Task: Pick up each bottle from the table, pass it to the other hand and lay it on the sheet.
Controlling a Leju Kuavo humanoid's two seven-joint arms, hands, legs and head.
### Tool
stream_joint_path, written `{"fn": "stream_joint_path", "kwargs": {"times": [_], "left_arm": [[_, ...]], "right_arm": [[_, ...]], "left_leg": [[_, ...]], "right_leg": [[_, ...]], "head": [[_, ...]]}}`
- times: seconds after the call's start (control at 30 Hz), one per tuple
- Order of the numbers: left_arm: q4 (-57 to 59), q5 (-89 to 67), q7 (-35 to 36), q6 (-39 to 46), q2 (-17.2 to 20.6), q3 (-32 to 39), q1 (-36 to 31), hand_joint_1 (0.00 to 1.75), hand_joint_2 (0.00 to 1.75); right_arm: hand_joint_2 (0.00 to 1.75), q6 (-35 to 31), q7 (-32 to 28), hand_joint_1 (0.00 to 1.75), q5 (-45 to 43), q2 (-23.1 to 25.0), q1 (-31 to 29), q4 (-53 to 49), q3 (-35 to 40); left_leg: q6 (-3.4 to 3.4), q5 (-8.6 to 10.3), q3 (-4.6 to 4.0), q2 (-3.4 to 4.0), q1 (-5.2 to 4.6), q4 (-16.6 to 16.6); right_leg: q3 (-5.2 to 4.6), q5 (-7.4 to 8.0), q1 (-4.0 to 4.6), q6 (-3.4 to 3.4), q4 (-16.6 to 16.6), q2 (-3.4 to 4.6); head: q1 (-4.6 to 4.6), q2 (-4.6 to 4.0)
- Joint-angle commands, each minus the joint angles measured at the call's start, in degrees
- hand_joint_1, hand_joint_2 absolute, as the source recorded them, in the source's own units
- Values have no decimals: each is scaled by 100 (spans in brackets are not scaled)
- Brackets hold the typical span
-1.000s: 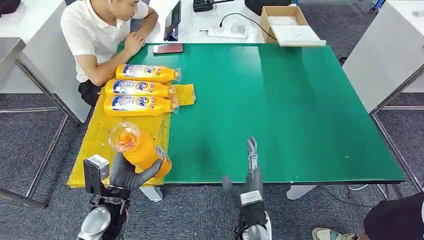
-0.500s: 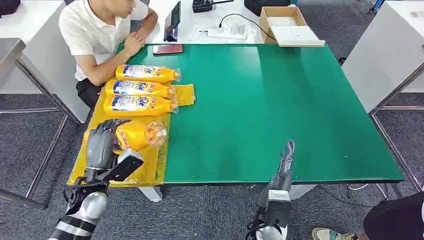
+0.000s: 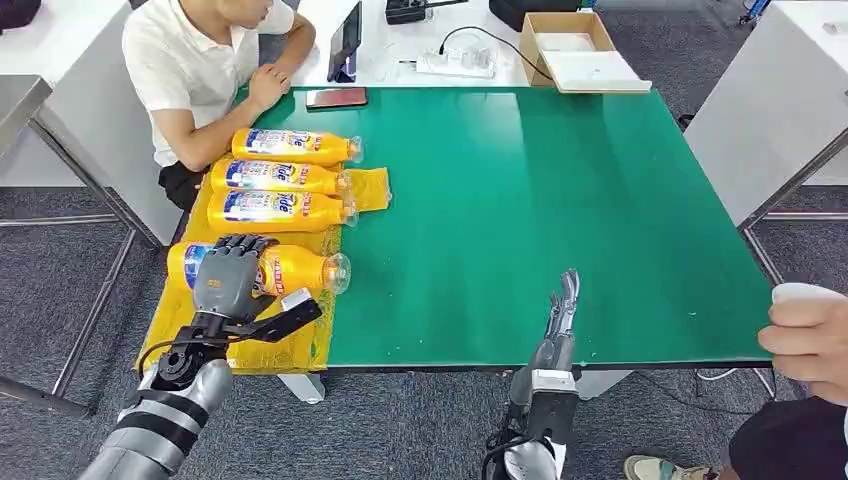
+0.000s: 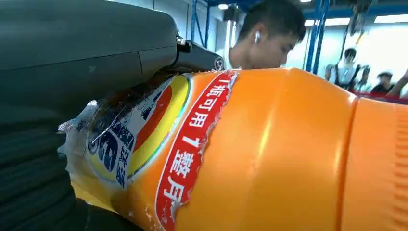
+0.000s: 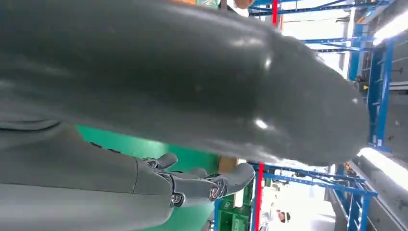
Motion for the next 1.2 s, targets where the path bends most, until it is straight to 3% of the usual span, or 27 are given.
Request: {"fn": "stream_joint_path", "kwargs": {"times": [0.03, 0.23, 0.47, 0.5, 0.53, 0.57, 0.6, 0.83, 1.07, 1.2], "left_arm": [[3051, 236, -128, 151, -669, 11, -1177, 175, 175], [3908, 286, 418, -446, -748, 150, -1526, 175, 175], [3995, 637, 248, -1042, -850, 394, -1446, 171, 175], [3981, 662, 230, -1077, -867, 408, -1446, 152, 175], [3941, 718, 165, -1215, -900, 420, -1436, 73, 175], [3923, 735, 113, -1278, -923, 412, -1439, 10, 175], [3905, 760, 95, -1321, -933, 422, -1439, 0, 175], [3711, 964, -191, -1652, -987, 438, -1424, 0, 175], [2684, 1148, -891, -1897, -920, -151, -1121, 0, 175], [2684, 1148, -891, -1897, -920, -151, -1121, 0, 175]], "right_arm": [[0, 136, -179, 0, -31, 100, -510, 1124, 282], [0, 165, -179, 0, -163, 120, -640, 1487, 277], [0, 198, -179, 0, -223, 135, -729, 1746, 221], [0, 207, -179, 0, -219, 136, -738, 1760, 219], [0, 213, -179, 0, -200, 138, -748, 1775, 223], [0, 215, -179, 0, -193, 140, -759, 1789, 225], [0, 218, -179, 0, -192, 140, -760, 1788, 224], [0, 239, -179, 0, -187, 143, -756, 1840, 226], [0, 206, -179, 0, -182, 97, -667, 1848, 95], [0, 206, -179, 0, -182, 97, -667, 1848, 95]], "left_leg": [[-9, 2, 27, -7, 7, -8], [-9, -5, 27, 2, 10, -5], [-10, -5, 43, 19, 4, -12], [-7, -3, 39, 13, 0, -10], [-12, -5, 54, 20, 3, -15], [-11, -5, 57, 20, 4, -13], [-8, -4, 55, 13, 0, -10], [-9, -2, 73, 0, 2, -13], [-9, -1, 74, -19, -1, -11], [-7, 0, 66, -24, -2, -6]], "right_leg": [[33, -1, 8, -10, -10, -15], [33, -6, 10, -10, -6, -8], [39, 2, 4, -8, -9, 16], [34, 1, 0, -5, -4, 10], [49, 2, 4, -10, -11, 13], [51, 1, 5, -10, -8, 13], [50, 1, 1, -6, -4, 9], [73, -2, 3, -8, -6, 1], [81, -3, -1, -7, -5, -8], [73, -4, -2, -4, -1, -11]], "head": [[0, 0], [0, 2], [-2, 0], [0, 0], [0, 2], [-2, 2], [0, 2], [0, 2], [0, 2], [0, 0]]}}
